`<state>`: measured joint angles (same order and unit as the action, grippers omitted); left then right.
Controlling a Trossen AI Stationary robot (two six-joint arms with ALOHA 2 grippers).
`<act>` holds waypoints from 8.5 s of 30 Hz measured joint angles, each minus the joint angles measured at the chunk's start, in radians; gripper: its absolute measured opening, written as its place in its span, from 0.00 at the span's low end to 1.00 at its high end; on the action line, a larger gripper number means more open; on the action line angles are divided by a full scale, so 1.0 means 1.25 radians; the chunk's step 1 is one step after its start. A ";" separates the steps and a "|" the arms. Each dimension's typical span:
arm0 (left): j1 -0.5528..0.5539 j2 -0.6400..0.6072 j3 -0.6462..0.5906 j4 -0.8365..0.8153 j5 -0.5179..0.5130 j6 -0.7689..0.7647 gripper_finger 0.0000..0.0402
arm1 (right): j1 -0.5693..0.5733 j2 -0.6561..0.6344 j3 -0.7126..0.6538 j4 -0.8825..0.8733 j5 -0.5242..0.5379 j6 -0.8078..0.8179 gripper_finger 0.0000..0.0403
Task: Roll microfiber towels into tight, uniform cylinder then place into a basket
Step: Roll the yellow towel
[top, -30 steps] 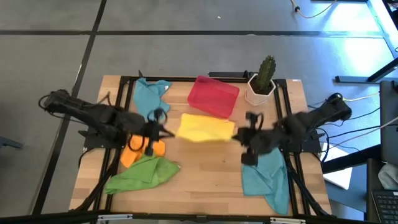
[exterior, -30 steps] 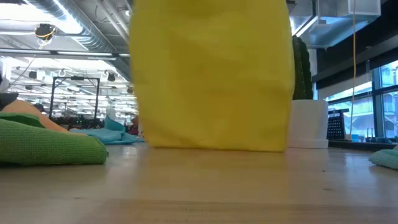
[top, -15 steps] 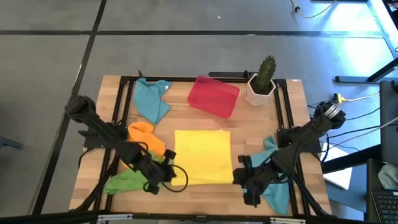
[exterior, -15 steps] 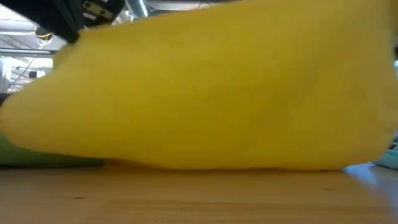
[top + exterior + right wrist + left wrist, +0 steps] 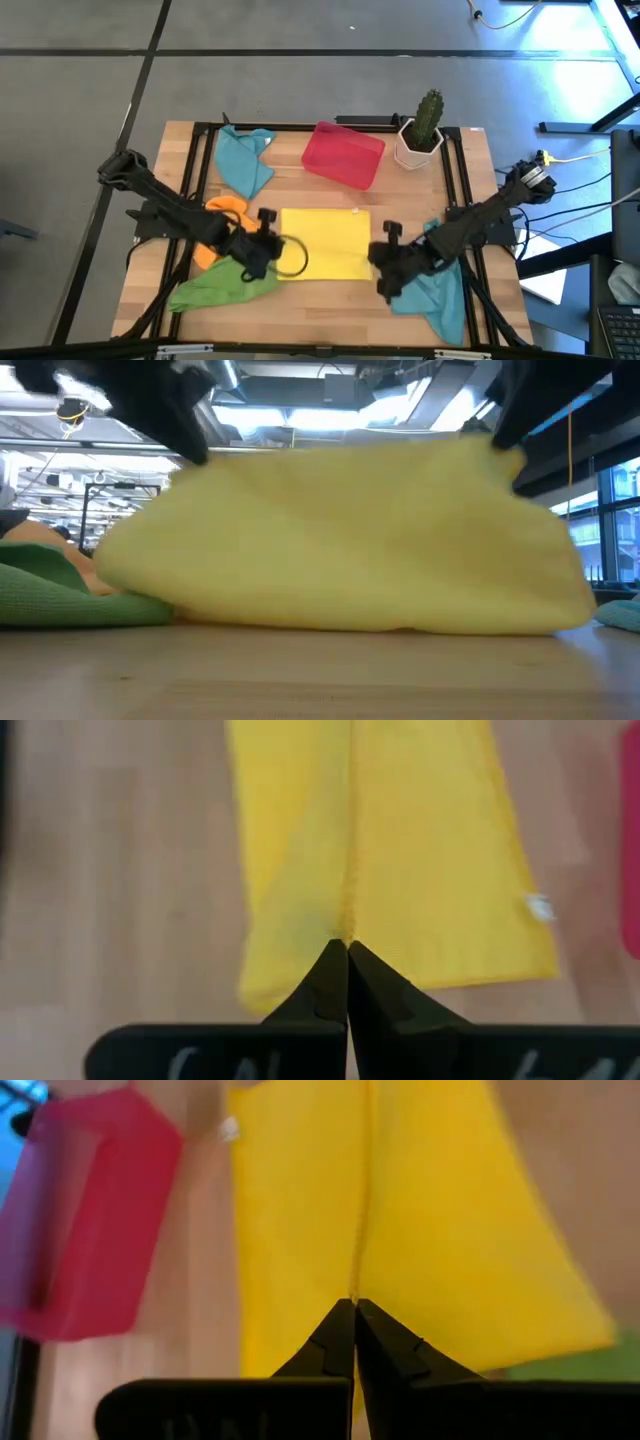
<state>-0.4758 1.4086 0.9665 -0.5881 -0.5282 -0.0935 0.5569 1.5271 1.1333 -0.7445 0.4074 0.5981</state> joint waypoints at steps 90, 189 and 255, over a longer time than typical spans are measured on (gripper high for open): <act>-0.046 0.161 -0.159 0.015 0.207 -0.359 0.28 | -0.182 0.066 -0.323 0.410 -0.166 0.034 0.14; 0.217 0.136 -0.289 0.397 -0.029 0.752 0.45 | -0.187 0.055 -0.204 0.330 -0.026 -0.130 0.14; 0.110 0.136 -0.175 0.438 0.102 0.226 0.00 | -0.029 0.263 -0.191 0.935 -0.070 -0.651 0.41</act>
<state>-0.3383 1.5784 0.7475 -0.0409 -0.4007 0.1895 0.5209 1.8553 0.8943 0.4243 0.3199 -0.2153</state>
